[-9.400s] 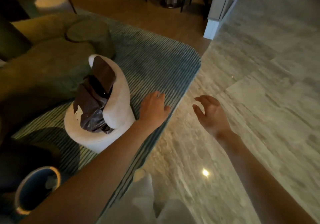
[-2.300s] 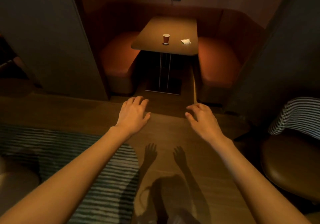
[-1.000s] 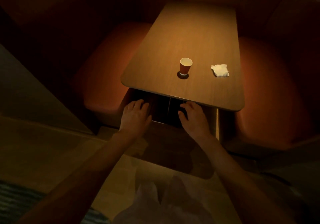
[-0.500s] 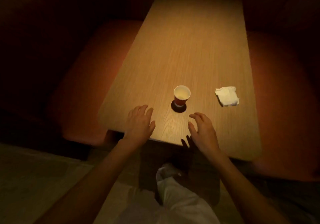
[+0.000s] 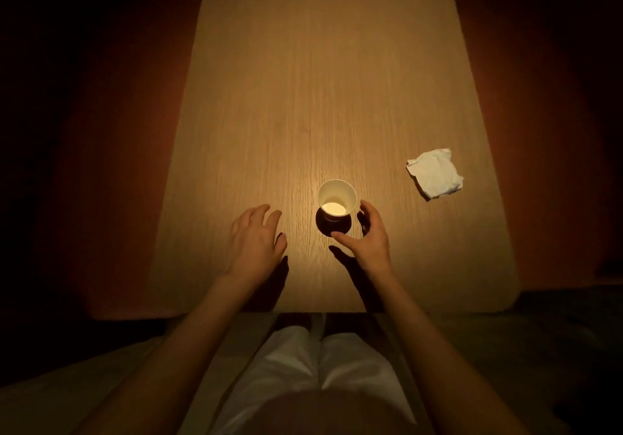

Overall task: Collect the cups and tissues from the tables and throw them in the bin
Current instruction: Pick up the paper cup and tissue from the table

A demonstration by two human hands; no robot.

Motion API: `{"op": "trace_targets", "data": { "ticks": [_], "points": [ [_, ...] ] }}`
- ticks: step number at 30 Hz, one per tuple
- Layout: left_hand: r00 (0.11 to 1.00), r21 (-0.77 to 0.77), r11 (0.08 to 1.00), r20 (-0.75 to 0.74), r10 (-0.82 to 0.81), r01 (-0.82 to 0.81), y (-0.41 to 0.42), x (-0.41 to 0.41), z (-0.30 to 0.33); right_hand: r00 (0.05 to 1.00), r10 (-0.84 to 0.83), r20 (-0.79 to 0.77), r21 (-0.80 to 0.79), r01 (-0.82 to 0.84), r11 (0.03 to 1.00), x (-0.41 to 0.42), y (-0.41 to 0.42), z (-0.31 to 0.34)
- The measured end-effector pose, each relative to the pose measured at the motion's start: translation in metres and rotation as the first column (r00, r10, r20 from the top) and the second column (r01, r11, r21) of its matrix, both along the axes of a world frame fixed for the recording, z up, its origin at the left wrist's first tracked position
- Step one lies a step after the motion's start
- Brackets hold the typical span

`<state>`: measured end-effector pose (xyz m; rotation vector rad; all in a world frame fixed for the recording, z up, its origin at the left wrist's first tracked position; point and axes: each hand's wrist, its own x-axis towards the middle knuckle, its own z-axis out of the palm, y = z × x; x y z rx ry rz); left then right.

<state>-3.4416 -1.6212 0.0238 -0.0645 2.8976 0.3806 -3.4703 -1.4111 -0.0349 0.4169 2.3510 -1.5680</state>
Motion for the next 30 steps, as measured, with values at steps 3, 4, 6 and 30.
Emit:
{"op": "trace_targets", "data": {
  "ticks": [3, 4, 6, 30],
  "points": [
    [1.0, -0.004, 1.0, 0.006, -0.023, 0.023, -0.013, -0.014, 0.0, 0.997, -0.072, -0.034, -0.037, 0.071, 0.997, -0.008, -0.017, -0.008],
    [0.999, -0.007, 0.999, 0.007, -0.032, 0.032, -0.017, -0.018, -0.001, 0.994, -0.093, -0.052, -0.04, 0.091, 0.995, -0.011, -0.022, -0.009],
    [0.998, -0.013, 0.998, 0.023, -0.056, 0.057, -0.025, -0.024, -0.003, 0.987, -0.137, -0.08, -0.038, 0.134, 0.99, -0.017, -0.031, -0.011],
    [0.819, 0.082, 0.816, -0.01, -0.573, 0.572, 0.16, -0.148, -0.009, 0.862, -0.498, -0.096, 0.01, 0.501, 0.865, 0.014, 0.12, 0.043]
  ]
}}
